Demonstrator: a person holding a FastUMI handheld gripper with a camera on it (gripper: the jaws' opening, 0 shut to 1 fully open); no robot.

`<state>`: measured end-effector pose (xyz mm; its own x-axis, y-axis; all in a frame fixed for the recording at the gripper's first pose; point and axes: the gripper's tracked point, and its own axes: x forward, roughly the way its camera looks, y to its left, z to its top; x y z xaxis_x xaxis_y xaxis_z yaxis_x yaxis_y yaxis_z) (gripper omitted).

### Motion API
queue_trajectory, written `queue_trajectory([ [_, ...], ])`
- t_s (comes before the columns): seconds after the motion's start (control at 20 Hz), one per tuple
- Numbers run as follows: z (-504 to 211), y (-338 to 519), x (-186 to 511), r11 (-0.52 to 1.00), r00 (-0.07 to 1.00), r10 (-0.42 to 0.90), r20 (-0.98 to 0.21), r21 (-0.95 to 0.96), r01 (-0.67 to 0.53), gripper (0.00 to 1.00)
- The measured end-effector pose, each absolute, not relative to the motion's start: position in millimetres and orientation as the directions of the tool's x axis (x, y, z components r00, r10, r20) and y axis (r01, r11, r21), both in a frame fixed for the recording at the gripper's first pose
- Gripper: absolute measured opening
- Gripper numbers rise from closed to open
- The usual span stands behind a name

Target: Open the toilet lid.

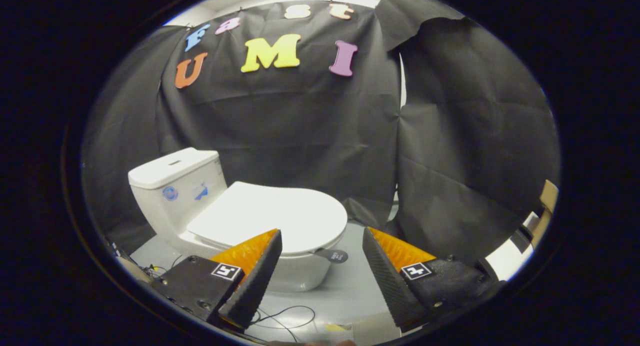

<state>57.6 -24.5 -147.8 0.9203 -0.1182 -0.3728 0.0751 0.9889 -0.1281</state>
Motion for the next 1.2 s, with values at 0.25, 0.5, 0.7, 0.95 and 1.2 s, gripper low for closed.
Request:
queue_trajectory([
  [0.25,-194,-36,99,0.997,0.847,-0.070,-0.526,-0.029,0.065,1.00],
  [0.5,-225,-70,125,0.989,0.779,-0.092,-0.620,0.033,0.144,1.00],
  [0.7,-251,-83,139,0.985,0.728,-0.070,-0.682,0.067,0.158,1.00],
  [0.95,-285,-96,150,0.948,0.694,-0.039,-0.719,0.192,0.252,0.99],
  [1.2,-299,-103,152,0.862,0.674,0.078,-0.735,0.390,0.325,0.94],
])
